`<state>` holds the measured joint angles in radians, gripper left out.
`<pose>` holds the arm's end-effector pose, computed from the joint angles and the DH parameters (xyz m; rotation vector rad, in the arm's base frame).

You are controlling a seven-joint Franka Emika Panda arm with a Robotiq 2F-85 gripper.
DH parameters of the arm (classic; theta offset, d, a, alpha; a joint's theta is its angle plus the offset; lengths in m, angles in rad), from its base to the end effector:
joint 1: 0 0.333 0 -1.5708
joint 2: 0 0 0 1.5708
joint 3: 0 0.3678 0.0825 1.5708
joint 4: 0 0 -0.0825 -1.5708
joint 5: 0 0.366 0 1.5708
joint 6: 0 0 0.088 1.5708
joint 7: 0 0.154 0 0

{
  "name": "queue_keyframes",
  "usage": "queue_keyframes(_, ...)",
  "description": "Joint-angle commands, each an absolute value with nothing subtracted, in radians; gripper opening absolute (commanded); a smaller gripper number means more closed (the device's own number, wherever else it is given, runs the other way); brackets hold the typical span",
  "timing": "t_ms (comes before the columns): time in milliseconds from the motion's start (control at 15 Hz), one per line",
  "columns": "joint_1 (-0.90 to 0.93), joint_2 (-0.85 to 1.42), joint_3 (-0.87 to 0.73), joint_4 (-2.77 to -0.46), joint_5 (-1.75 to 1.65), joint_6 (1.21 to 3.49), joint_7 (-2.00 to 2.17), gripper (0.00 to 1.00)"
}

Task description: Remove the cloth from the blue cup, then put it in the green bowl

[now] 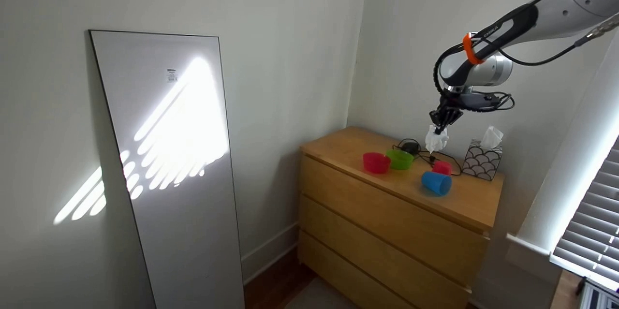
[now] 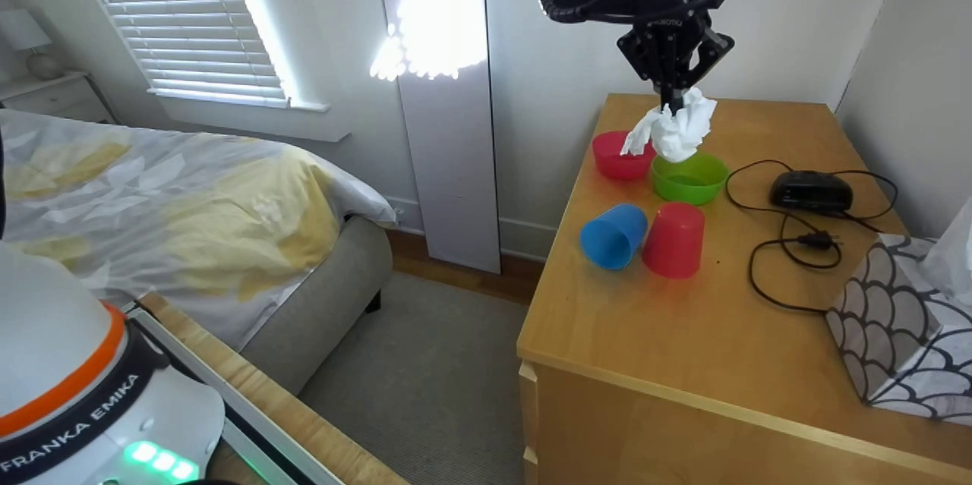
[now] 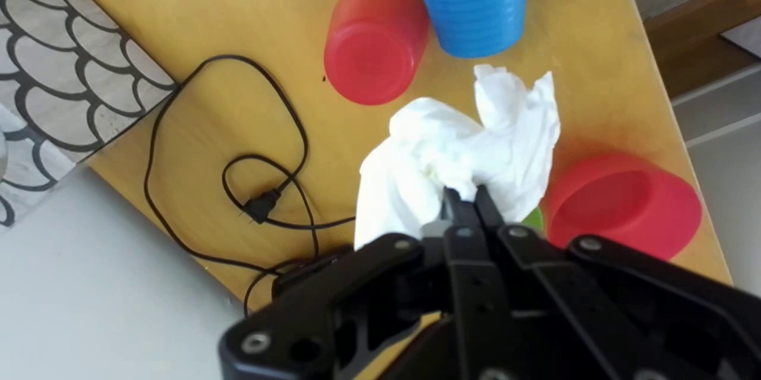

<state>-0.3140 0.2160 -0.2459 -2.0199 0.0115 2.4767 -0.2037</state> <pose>0.5290 -0.3237 0.3889 2.9462 -0.5245 0.3212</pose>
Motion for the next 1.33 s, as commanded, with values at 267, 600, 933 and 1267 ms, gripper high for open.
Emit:
queue_keyframes(267,-0.384,0.275,-0.158,-2.003,0.306,2.682,-0.434,0.01)
queue_keyframes(600,-0.457,0.406,-0.068,-1.909,0.500,2.789,-0.579,0.01)
queue_keyframes(933,-0.496,0.527,-0.016,-1.809,0.563,2.796,-0.622,0.01)
queue_keyframes(1267,-0.555,0.600,0.048,-1.734,0.499,2.785,-0.585,0.01)
